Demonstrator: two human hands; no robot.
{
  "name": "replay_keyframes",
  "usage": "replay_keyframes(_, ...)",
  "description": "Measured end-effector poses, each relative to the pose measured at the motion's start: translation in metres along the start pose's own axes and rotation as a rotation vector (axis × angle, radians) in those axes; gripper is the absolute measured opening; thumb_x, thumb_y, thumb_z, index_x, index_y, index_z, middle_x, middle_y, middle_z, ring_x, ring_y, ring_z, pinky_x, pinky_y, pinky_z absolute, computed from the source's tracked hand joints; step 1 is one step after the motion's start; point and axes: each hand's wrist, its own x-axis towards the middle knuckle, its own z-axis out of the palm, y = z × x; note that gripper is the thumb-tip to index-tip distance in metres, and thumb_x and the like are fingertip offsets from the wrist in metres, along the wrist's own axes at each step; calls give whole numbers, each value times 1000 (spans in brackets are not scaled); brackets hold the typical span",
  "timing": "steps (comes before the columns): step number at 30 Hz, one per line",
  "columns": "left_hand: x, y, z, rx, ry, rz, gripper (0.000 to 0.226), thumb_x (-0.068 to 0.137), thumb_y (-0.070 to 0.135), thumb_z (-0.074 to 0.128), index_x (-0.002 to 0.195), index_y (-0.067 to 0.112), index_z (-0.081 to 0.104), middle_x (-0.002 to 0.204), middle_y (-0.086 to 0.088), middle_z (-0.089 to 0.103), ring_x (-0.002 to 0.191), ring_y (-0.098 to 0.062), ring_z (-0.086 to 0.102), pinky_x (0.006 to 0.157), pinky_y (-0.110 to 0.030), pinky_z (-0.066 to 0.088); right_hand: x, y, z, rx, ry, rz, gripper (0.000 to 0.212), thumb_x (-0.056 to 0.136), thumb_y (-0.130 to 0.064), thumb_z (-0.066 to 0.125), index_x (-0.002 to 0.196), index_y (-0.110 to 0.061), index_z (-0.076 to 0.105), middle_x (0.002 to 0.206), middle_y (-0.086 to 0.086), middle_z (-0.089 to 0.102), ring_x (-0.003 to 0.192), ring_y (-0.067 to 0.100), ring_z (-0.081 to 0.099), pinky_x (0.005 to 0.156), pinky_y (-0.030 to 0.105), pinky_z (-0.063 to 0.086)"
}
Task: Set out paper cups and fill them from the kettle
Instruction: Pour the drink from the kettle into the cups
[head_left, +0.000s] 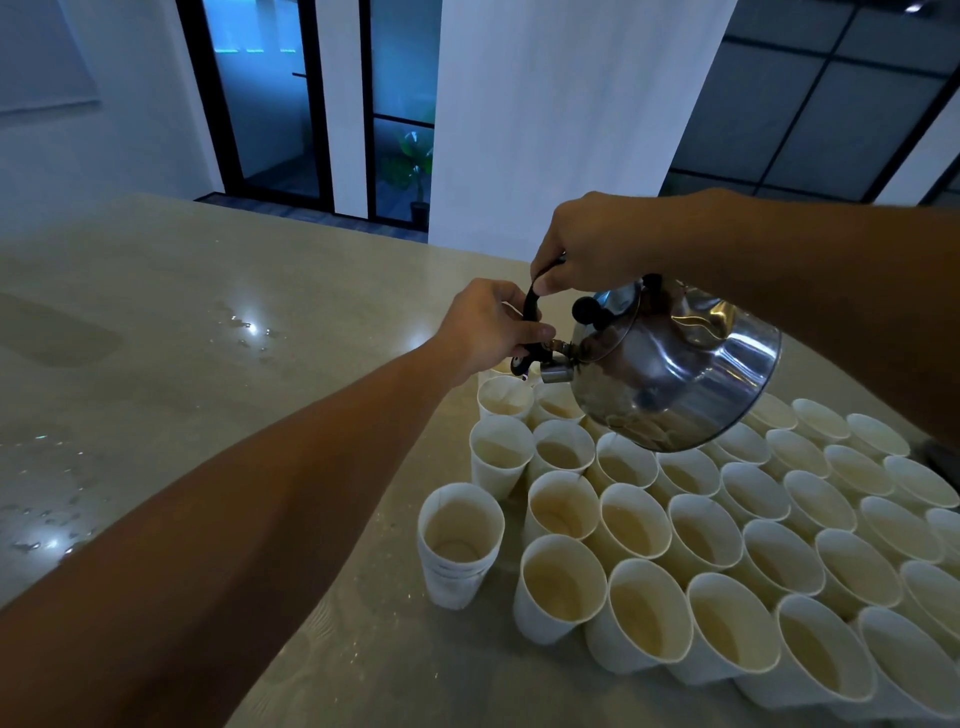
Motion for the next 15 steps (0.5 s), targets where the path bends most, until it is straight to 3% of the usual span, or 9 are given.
replay_keyframes(4, -1, -2, 0, -1, 0, -9, 25, 79, 12, 82, 98, 2, 68, 87, -13, 74, 76, -19, 75, 67, -25, 60, 3, -2, 2, -13, -5, 0, 26, 97, -38, 59, 114, -24, 74, 84, -14, 59, 90, 15, 53, 76, 27, 38)
replay_keyframes(10, -4, -2, -4, -14, 12, -17, 28, 79, 11, 82, 100, -1, 67, 90, -15, 73, 77, -20, 74, 62, -21, 57, 4, -9, 0, -40, -25, -10, 30, 99, -37, 57, 119, -21, 72, 108, -5, 69, 91, 15, 52, 78, 26, 37)
replay_keyframes(15, -6, -2, -5, -13, 12, -18, 29, 79, 11, 82, 101, -2, 67, 92, -17, 73, 79, -23, 74, 63, -22, 58, 6, -9, 1, -8, -14, -4, 28, 98, -37, 58, 117, -22, 73, 88, -11, 58, 89, 15, 52, 77, 25, 37)
